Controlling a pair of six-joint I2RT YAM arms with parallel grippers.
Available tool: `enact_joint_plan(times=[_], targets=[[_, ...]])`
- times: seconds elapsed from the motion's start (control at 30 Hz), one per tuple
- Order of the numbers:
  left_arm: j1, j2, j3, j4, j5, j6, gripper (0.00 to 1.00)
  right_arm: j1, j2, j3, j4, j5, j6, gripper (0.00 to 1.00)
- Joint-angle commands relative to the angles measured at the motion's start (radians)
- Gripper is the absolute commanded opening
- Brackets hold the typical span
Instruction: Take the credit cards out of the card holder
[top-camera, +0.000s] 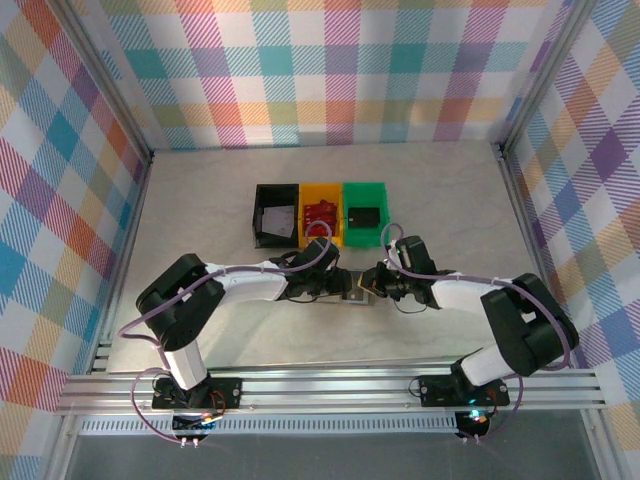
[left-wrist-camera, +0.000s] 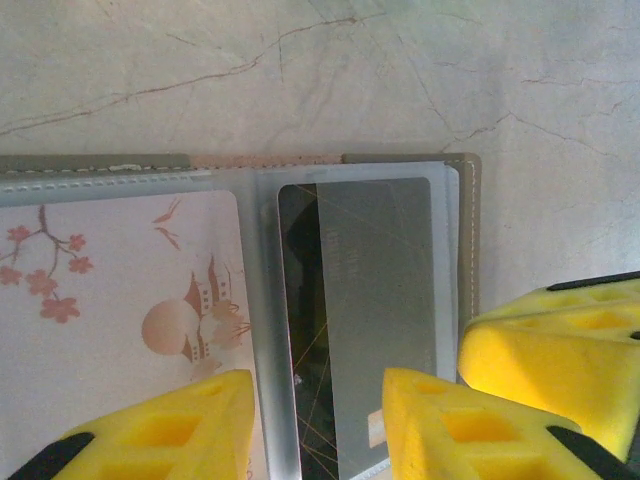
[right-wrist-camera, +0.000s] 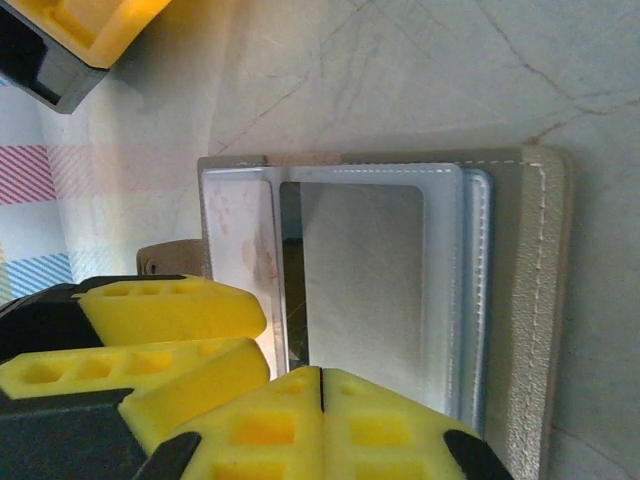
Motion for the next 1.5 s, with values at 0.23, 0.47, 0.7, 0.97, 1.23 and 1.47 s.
enact_joint_plan(times=[0.23,0.47,0.7,0.97,1.23,1.47], targets=[[0.008,0.031,0.004,0.024,-0.029,0.024,0.34,-0.011,0.076,0.034,0.007,-0.016,0.040,0.00],[0.007,0.039,0.003,0.031,-0.047,0.018,0.32,-0.012,0.106,0.045,-0.034,0.009,0.048,0.00],[0.007,0.033,-0.007,0.055,-0.056,0.012,0.31,-0.014,0.123,0.054,-0.066,0.020,0.051,0.00],[0.007,0.046,0.000,0.072,-0.051,0.005,0.26,-0.015,0.126,0.054,-0.070,0.014,0.053,0.00],[0.005,0.060,-0.001,0.090,-0.049,-0.004,0.24,-0.015,0.128,0.053,-0.069,0.008,0.054,0.00],[0.004,0.056,-0.010,0.090,-0.063,-0.003,0.29,-0.016,0.128,0.052,-0.071,0.006,0.053,0.00]])
